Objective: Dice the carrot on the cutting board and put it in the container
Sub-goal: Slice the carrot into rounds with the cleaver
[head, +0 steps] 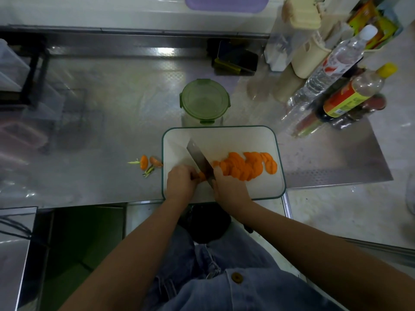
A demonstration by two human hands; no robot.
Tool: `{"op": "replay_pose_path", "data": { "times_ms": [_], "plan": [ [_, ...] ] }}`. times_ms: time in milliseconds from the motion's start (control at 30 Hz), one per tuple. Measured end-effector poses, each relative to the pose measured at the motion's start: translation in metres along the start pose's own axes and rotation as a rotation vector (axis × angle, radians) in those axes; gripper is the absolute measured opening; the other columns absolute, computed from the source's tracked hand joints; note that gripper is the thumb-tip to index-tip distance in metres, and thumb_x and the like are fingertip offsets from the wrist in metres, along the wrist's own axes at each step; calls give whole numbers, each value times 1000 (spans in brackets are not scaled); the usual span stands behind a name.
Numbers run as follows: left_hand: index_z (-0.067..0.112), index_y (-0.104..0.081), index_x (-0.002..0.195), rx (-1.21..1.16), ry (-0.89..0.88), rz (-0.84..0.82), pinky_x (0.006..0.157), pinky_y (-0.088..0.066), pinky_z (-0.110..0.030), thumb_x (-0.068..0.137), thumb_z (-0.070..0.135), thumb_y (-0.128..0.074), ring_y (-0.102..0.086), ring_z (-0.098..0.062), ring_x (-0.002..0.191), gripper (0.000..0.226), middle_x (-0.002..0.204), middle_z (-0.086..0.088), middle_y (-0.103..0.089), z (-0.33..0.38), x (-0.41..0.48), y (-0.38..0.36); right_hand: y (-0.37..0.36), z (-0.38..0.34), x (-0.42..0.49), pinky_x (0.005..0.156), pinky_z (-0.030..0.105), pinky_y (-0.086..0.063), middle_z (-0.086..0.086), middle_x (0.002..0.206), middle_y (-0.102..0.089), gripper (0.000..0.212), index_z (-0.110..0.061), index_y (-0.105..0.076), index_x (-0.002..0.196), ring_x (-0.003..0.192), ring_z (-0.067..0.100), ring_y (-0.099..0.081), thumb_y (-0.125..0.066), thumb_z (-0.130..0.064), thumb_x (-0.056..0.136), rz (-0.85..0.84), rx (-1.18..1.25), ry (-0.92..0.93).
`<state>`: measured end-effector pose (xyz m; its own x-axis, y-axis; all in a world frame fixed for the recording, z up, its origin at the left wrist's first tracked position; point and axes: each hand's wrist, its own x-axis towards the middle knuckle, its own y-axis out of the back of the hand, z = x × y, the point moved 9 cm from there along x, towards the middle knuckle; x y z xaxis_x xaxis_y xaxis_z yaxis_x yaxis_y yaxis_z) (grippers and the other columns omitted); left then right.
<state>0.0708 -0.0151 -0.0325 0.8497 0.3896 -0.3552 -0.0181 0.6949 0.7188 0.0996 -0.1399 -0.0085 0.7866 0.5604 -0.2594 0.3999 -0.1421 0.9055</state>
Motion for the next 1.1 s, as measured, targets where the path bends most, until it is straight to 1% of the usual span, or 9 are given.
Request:
{"op": "replay_pose_path", "data": {
  "times_ms": [167,300,500,567,667,800,867,967,1100],
  "plan": [
    [10,-74,72,-15,-24,2,68,-49,-33,80,19,-73,-61,-26,71,13,76,-9,-69,0,0,-2,4,3,5,53,37,-44,13,85,-64,28,-7,-45,120,69,31,-61,-39,-27,100,41,72,-48],
    [9,-73,76,-44,0,12,65,-40,-26,80,20,-74,-60,-23,72,12,79,-8,-69,-3,-1,-1,16,-3,4,53,40,-48,11,85,-63,25,-8,-48,114,68,30,-61,-39,-26,100,64,56,-9],
    [9,-73,76,-41,1,12,67,-46,-31,80,19,-72,-61,-27,74,11,80,-11,-69,-4,0,-1,18,-5,2,44,26,-26,8,92,-62,27,-10,-44,122,63,20,-51,-37,-25,101,-6,-14,18],
    [9,-74,77,-34,-4,17,67,-45,-30,80,19,-72,-62,-27,75,10,81,-11,-70,-3,0,-1,17,-6,2,47,27,-32,8,92,-62,27,-9,-43,123,63,17,-48,-37,-24,101,-20,-16,28],
    [11,-75,80,-24,-7,20,69,-47,-32,80,18,-72,-62,-29,76,8,82,-11,-70,-1,1,0,14,-4,0,46,28,-31,11,89,-62,28,-7,-42,123,63,19,-49,-37,-22,101,-63,-8,41],
    [14,-75,75,-16,-12,21,63,-44,-28,81,16,-71,-61,-26,70,8,77,-8,-70,-1,1,0,3,-1,-6,56,36,-50,6,79,-58,20,-8,-43,116,64,22,-57,-38,-20,101,-87,-59,18],
    [15,-76,74,-19,-10,23,63,-43,-27,80,16,-71,-62,-25,70,8,75,-6,-70,-3,1,-1,-1,0,-4,50,33,-44,4,75,-53,19,-9,-44,115,59,19,-51,-38,-20,101,-57,-50,4],
    [15,-76,78,-11,-8,14,68,-48,-31,82,20,-70,-63,-26,74,8,79,-7,-70,-4,0,-3,3,0,3,42,26,-27,8,77,-59,24,-7,-47,117,56,19,-47,-41,-23,100,18,27,-16],
    [12,-77,83,-30,-33,36,73,-47,-28,80,17,-73,-64,-25,80,7,85,-7,-72,-4,-2,0,8,1,6,48,31,-32,11,81,-64,27,-9,-45,120,62,27,-57,-38,-27,100,33,48,-21]
  ]
}}
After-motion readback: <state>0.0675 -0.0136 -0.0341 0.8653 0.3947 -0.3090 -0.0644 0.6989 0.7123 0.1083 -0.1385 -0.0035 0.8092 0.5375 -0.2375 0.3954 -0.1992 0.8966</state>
